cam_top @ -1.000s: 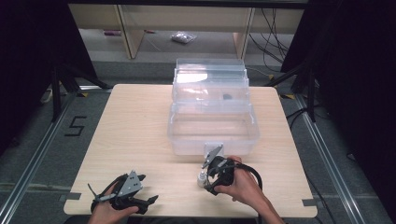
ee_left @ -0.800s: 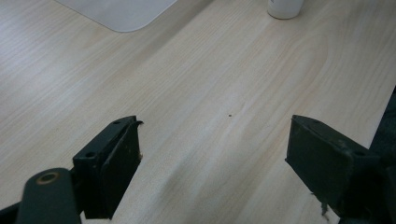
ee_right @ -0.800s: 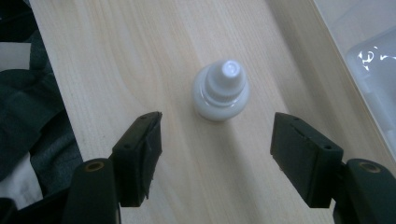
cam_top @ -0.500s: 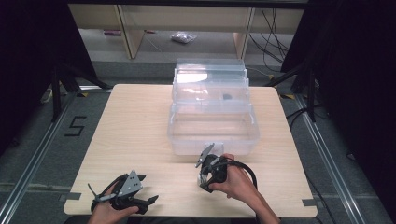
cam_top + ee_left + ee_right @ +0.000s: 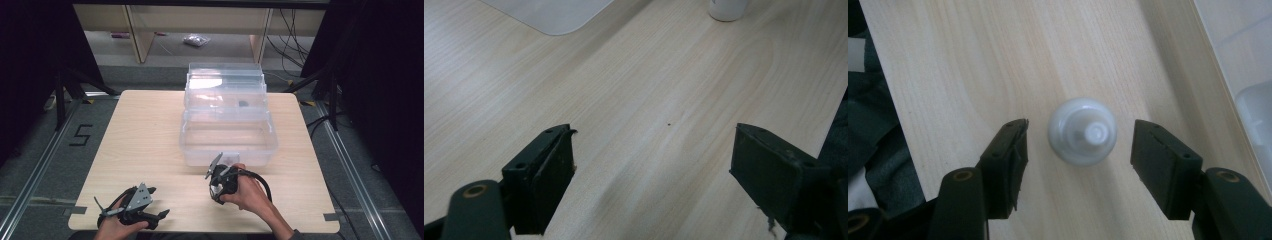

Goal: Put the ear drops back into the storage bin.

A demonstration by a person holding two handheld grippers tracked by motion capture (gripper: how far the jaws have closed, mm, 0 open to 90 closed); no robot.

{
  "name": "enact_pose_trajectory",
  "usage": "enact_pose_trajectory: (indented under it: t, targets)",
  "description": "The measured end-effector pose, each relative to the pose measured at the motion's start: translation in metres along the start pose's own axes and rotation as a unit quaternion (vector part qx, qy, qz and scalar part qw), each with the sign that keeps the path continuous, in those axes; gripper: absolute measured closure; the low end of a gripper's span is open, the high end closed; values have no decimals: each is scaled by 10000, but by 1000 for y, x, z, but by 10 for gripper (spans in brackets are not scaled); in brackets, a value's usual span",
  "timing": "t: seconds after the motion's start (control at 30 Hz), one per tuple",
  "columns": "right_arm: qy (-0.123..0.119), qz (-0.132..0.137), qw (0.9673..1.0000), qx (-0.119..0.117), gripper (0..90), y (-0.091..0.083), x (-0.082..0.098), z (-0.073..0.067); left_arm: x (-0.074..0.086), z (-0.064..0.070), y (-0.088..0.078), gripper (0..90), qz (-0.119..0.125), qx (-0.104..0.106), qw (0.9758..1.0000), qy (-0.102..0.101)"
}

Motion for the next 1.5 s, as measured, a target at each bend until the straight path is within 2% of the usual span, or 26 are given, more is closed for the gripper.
enact_pose_trajectory:
  t: [0.03,0.1,0.43,0.47,0.5,0.57,0.6,0.63,0.67,0.8,0.87,0.9,0.93,0.97,1.07,1.1,1.17,1.2,1.23,1.33,1.37,1.4,1.5]
  targets:
    - [-128,51,9999,11,425,2,0,2,0,0,0,171,-1,-1,10000,-1]
    - [-202,60,9998,-3,438,5,-2,4,0,-1,0,171,13,7,10000,48]
    - [-189,-11,9998,-6,504,8,-7,2,-1,-1,0,171,-18,3,10000,70]
    - [-170,-19,9998,-82,519,8,-8,1,-1,-1,0,171,-19,6,10000,69]
    - [-257,-38,9997,-44,528,8,-8,1,-1,0,0,171,10,57,10000,13]
    - [-284,-53,9996,-35,549,9,-9,1,-1,-1,0,171,18,50,10000,32]
    - [-409,-117,9991,69,569,9,-9,3,-1,-1,0,171,10,51,10000,31]
    - [-342,-143,9993,84,583,10,-9,3,-1,-1,0,171,4,47,10000,40]
    - [-478,-123,9988,73,599,10,-8,5,-1,-1,-1,171,12,60,10000,29]
    - [-334,-213,9991,136,601,10,-9,3,-1,-1,-1,170,30,43,10000,28]
    - [-542,-184,9983,134,601,10,-10,4,-1,-1,-1,171,32,37,10000,37]
    - [-286,-293,9991,102,602,9,-10,0,-1,0,-1,171,62,50,10000,5]
    - [-509,-243,9983,136,602,8,-10,3,-1,0,-1,171,62,50,10000,5]
    - [-337,-266,9990,91,602,7,-9,1,-1,-1,-1,171,49,37,10000,17]
    - [-367,-206,9991,80,602,4,-8,3,-1,0,-1,171,48,47,10000,11]
    - [-81,-178,9998,38,602,-1,-7,0,-1,-1,-1,171,53,31,10000,5]
    - [-168,-129,9998,52,602,-2,-7,2,-1,-1,-1,171,10,6,10000,48]
    - [-129,-147,9998,45,602,-4,-5,3,-1,-2,-1,171,-14,18,10000,60]
    - [-213,-130,9997,84,602,-6,-4,5,-1,-2,0,171,-12,-18,10000,65]
    - [-187,-195,9996,21,602,-9,-3,7,-1,-2,-1,171,-8,19,10000,57]
    - [-77,-218,9997,14,602,-10,-2,6,-1,-2,-1,171,-35,15,10000,71]
    - [-177,-220,9996,26,602,-12,-1,8,-1,-1,-1,171,4,18,10000,11]
    - [-168,-180,9997,47,602,-18,2,11,-1,-1,0,171,7,39,10000,20]
Point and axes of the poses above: each handheld gripper's, and its own axes: y roughly forward along the jaws, x roughly out of its underside, z roughly to its right, the point moved 1 cm from there along y, roughly forward along the jaws, and after that the axes turned 11 degrees about -y, right-handed, at the moved point
